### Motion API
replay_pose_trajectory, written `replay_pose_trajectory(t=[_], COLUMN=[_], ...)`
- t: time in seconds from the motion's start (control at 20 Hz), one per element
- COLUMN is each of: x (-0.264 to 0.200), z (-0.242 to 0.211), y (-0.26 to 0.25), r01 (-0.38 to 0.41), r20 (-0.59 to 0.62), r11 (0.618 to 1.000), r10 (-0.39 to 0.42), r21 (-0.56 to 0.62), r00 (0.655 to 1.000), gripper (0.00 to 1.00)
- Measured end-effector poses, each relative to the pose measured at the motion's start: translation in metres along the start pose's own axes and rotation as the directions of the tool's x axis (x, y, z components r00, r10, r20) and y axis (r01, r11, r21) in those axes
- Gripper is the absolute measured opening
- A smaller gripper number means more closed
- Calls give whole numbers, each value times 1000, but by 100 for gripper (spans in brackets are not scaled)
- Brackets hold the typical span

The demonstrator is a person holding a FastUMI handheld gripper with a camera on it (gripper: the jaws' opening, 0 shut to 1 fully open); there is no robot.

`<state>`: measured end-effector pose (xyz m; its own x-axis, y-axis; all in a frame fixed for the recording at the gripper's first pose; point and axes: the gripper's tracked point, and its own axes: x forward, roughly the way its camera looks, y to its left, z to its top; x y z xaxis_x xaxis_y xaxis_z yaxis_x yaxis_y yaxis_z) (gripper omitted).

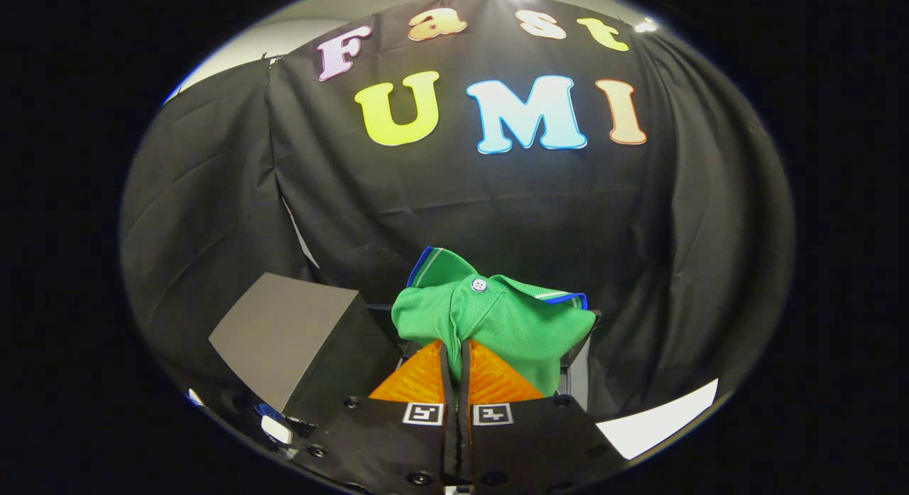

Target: Put the clothes into the washing machine and then close the washing machine lid.

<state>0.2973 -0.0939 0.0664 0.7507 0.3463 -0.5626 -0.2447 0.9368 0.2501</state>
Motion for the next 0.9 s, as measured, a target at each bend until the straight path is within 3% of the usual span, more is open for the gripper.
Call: replay_pose_trajectory(t=[0.35,0.9], x=[34,118], z=[-56,-189], y=[-8,-26], r01=[22,56], r20=[-22,-248], r11=[999,996], r10=[-23,-71], r21=[-43,-68], r00=[999,966], gripper=[1,1])
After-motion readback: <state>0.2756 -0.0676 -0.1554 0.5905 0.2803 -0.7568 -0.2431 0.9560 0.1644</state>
